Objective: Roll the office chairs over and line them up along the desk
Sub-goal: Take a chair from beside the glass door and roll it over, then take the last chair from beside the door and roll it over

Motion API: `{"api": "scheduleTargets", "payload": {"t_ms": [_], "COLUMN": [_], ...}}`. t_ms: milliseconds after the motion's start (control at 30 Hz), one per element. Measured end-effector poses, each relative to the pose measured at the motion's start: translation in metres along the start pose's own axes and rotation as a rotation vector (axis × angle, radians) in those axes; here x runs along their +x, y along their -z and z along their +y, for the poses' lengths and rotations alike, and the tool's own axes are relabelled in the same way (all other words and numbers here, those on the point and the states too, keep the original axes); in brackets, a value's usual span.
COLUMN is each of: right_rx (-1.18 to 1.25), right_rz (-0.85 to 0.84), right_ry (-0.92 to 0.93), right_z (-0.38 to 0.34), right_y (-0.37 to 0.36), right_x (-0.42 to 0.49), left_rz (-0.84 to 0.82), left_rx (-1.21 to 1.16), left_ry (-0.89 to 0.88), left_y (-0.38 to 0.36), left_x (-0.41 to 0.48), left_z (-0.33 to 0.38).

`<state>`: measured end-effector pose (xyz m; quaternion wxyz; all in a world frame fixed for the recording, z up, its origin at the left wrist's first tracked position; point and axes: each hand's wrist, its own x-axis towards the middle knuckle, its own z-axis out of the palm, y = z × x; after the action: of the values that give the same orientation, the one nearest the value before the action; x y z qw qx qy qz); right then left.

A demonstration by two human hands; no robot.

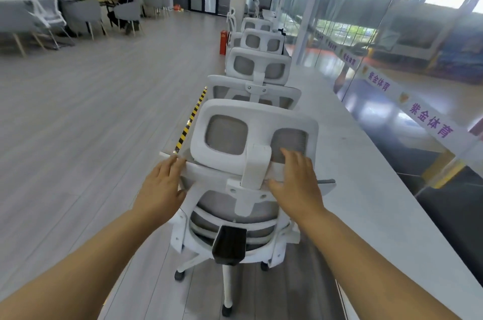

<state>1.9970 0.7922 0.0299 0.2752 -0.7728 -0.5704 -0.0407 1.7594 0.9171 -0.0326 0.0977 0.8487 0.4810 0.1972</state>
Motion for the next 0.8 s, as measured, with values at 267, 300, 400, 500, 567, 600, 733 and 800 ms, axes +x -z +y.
{"api": "scheduleTargets", "payload": {"t_ms": [267,300,400,500,567,600,733,800], "right_rx": [0.188,0.163,0.099,0.053,-0.010,-0.033,-0.090,-0.110], "right_rz": [0.015,-0.067,-0.335,-0.520,-0.599,-0.630,-0.725,-0.772], "right_ry": [0.404,0.432,0.466,0.559,0.677,0.740,0.981,1.083], "right_z": [-0.106,-0.121,-0.167,-0.220,-0.262,-0.285,-0.389,-0.444], "right_y": [-0.012,-0.019,-0.036,-0.054,-0.067,-0.074,-0.096,-0.105], "right_x": [-0.021,-0.025,-0.037,-0.059,-0.082,-0.095,-0.168,-0.216], "left_rz": [0.043,0.047,0.026,0.021,0.010,0.004,-0.020,-0.038], "left_rx": [0.121,0.147,0.231,0.294,0.318,0.329,0.376,0.415], "left_ry": [0.049,0.056,0.103,0.175,0.274,0.332,0.529,0.636], "left_y": [0.049,0.059,0.087,0.117,0.139,0.150,0.197,0.220], "left_x": [-0.065,-0.076,-0.115,-0.169,-0.215,-0.242,-0.364,-0.433], "left_z": [-0.023,-0.029,-0.054,-0.088,-0.114,-0.127,-0.178,-0.200]}}
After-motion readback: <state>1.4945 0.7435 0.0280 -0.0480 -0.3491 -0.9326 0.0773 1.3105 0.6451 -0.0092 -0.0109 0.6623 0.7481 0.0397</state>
